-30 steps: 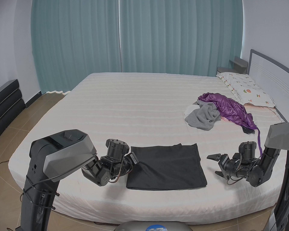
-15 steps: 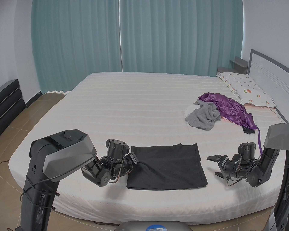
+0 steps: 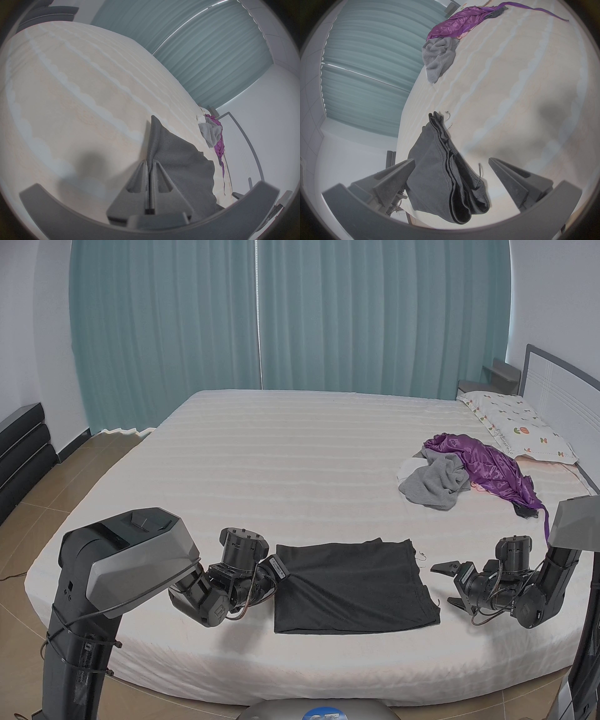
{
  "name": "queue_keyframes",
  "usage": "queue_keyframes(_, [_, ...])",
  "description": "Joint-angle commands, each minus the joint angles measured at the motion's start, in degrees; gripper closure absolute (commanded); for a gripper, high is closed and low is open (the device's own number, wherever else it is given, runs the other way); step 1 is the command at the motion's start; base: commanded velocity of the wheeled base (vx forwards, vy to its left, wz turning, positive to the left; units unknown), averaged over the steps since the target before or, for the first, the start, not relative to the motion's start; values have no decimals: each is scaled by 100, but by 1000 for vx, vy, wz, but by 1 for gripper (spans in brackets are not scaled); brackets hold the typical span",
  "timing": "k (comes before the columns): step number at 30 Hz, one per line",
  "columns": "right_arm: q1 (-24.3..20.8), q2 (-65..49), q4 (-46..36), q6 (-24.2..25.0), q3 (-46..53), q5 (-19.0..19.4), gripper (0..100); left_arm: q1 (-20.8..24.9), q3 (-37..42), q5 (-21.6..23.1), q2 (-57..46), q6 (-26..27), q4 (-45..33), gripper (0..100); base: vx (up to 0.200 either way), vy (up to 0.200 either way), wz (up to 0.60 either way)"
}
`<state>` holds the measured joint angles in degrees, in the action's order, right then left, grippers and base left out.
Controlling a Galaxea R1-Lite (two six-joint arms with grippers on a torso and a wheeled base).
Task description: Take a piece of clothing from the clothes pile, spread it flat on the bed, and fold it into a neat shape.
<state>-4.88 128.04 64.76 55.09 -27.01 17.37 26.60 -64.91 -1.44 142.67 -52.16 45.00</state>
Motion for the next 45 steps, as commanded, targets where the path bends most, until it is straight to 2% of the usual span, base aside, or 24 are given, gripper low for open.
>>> queue_keyframes(1, [-5,11,2,2,-14,3,0,-32,58,-14,-81,-13,-8,100,0,200,0])
queue_keyframes(17, [-5,11,2,2,-14,3,0,-243,418,12,-354,-22,0,100,0,200,0])
queue_keyframes(33, [-13,11,2,2,-14,3,0,-375,392,91,-327,-4,27,100,0,200,0])
queue_keyframes(45, [-49,11,2,2,-6,3,0,-375,357,109,-336,-31,27,100,0,0,0])
